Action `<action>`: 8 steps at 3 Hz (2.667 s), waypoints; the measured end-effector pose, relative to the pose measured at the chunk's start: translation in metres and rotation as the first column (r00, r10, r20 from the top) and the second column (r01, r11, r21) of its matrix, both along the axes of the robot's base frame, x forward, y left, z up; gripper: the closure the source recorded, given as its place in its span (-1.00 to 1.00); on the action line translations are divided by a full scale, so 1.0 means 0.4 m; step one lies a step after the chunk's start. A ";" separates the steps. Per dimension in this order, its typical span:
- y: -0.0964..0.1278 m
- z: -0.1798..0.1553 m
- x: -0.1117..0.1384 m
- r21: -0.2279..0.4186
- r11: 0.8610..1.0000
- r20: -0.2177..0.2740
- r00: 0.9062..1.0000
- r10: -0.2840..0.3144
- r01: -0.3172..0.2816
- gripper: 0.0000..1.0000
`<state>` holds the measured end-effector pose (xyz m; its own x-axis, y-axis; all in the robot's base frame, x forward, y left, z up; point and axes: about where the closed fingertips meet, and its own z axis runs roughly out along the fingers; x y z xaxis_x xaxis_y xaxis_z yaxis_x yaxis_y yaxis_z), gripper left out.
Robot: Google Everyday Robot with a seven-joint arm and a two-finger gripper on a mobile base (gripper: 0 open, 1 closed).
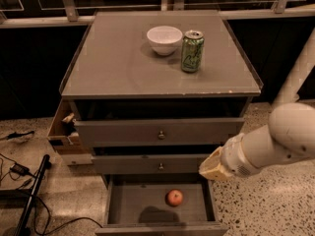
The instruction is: Pick apple from bottom drawer and place on counter
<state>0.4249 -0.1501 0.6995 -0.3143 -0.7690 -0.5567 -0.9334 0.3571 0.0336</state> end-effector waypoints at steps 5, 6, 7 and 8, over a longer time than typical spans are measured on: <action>0.010 -0.692 0.081 -0.013 1.000 0.010 1.000 0.009 -0.009 1.00; -0.011 -0.729 0.076 -0.025 1.000 0.012 1.000 -0.011 0.012 1.00; -0.057 -0.812 0.084 -0.035 0.999 0.089 0.996 -0.023 0.026 1.00; -0.095 -0.921 0.103 -0.005 1.000 0.161 0.987 -0.024 0.025 1.00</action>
Offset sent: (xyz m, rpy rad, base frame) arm 0.0634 0.0054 -0.2920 -0.0856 -0.1666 0.0201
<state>0.4661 -0.1879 0.3310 -0.2400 -0.7662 -0.5961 -0.9173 0.3799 -0.1190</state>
